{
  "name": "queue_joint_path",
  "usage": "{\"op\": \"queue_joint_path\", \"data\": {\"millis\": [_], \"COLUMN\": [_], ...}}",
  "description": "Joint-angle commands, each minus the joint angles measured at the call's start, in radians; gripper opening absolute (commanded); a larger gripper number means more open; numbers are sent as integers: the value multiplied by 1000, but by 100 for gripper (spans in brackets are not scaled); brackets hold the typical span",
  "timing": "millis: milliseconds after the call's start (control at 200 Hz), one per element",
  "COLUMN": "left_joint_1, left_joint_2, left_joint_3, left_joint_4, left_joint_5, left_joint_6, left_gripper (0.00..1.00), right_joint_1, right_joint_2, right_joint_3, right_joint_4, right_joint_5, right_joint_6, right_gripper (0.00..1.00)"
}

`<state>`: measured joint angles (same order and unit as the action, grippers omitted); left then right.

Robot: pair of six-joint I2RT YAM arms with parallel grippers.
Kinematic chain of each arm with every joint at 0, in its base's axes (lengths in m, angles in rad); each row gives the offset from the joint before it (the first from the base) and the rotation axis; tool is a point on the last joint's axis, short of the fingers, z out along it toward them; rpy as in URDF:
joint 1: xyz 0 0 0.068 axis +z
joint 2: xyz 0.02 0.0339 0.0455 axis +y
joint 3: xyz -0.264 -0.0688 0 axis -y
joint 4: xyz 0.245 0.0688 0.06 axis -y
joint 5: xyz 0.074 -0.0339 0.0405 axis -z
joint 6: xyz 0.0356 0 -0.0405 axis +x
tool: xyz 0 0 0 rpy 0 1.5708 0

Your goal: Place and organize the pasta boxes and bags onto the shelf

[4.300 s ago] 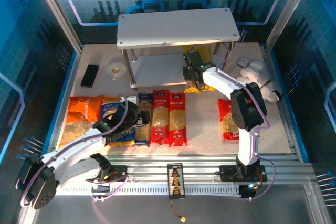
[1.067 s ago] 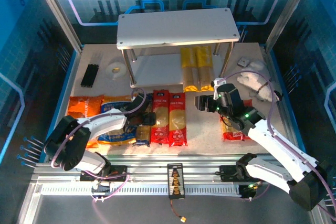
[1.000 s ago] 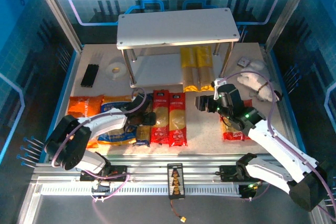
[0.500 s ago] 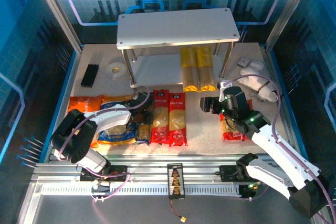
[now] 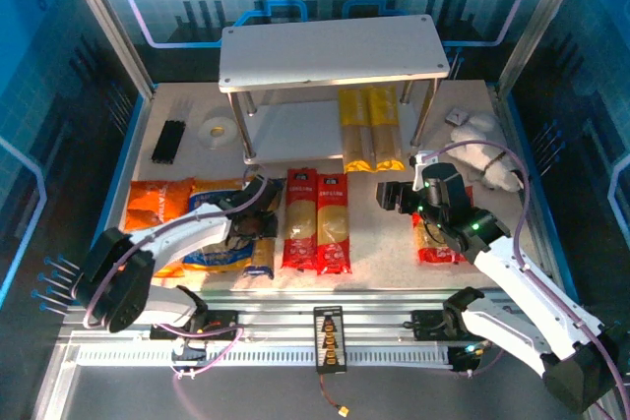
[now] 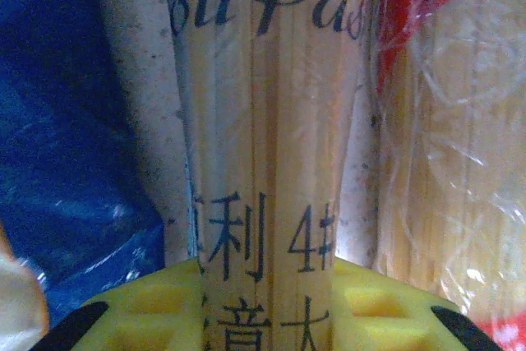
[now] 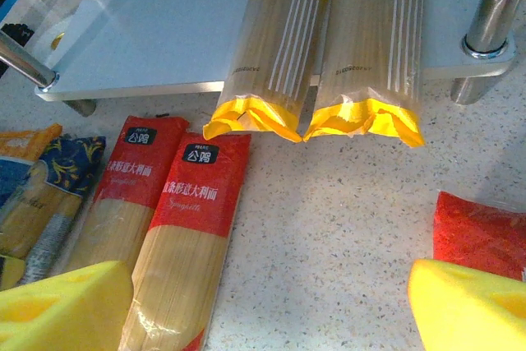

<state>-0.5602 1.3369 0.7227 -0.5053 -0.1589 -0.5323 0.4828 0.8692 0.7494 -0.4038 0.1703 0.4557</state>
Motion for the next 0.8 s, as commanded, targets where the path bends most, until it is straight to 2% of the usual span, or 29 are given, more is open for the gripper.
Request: {"op": "queue_joint_path", "data": {"millis": [0,170,340,535,795], "left_joint_1": [-4,-9,-10,5,104], "left_joint_2": [-116,-187,-174,-25,225], "left_joint_3": [49,111,184,330,530], "left_joint_4": [-44,-67,-41,57,141], "left_joint_5": [9,36,32,-49,-87], "left_joint_6": [35,48,76,146,176], "left_gripper": [25,25,26,28,28], "right_joint_1": [-11,-11,-11,-7,2], "right_joint_2": [-22,-15,-5,18,16], "right_joint_3": [-10,-4,2,14,26], "right_joint_4": [-13,-14,-15,-16,-47], "right_joint_5": [-11,-20,-27,-48,-50], "right_joint_6": [19,20,24,28,16], "right_gripper": [88,88,87,88,88]}}
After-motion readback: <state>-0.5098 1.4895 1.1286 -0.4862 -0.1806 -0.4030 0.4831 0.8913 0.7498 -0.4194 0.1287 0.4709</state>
